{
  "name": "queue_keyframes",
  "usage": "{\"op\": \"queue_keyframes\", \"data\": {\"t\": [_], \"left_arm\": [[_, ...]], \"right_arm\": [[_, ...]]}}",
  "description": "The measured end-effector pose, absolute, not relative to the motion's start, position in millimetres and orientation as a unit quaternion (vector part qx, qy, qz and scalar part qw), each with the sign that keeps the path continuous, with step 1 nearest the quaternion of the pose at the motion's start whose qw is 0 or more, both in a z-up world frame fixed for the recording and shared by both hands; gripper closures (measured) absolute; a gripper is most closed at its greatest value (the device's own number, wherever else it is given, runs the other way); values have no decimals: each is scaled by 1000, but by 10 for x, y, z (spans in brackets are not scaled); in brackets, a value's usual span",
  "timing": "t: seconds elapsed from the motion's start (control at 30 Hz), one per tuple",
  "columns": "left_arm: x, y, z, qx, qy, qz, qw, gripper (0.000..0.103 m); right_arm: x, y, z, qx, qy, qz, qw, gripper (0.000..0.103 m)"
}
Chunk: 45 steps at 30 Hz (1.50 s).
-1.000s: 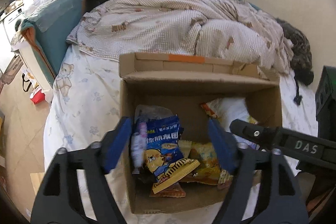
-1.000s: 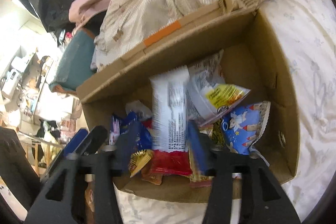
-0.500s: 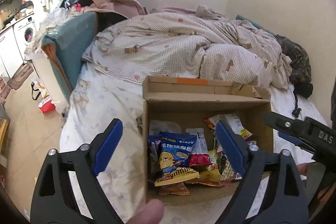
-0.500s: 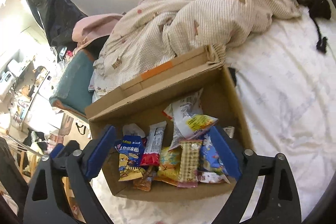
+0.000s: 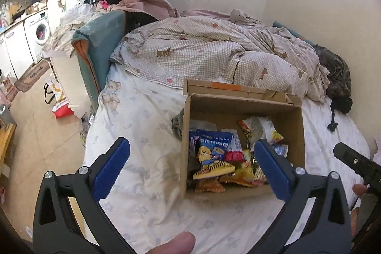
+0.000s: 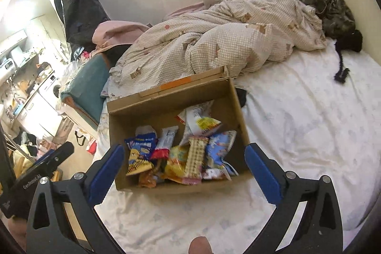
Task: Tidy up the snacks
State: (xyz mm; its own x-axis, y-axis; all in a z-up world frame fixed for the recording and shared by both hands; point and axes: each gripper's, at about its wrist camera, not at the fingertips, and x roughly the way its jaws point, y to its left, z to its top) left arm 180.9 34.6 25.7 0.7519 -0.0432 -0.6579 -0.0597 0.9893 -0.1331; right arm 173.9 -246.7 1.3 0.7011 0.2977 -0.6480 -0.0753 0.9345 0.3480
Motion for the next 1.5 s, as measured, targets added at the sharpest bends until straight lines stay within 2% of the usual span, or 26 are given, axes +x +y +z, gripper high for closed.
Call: {"op": "queue_keyframes", "data": {"t": [0.57,0.9,1.5], "left_arm": [[1080,196,258,-34,341,-19,939,0],[734,216,303,-29,295,-5,955,0],[730,171,127,-20,312,4,950,0]], "right_arm": [[1107,-2424,86,107,331,88,933,0],[732,-2359,17,76,295,88,948,0],[737,-2190,-192,67,300,81,948,0]]}}
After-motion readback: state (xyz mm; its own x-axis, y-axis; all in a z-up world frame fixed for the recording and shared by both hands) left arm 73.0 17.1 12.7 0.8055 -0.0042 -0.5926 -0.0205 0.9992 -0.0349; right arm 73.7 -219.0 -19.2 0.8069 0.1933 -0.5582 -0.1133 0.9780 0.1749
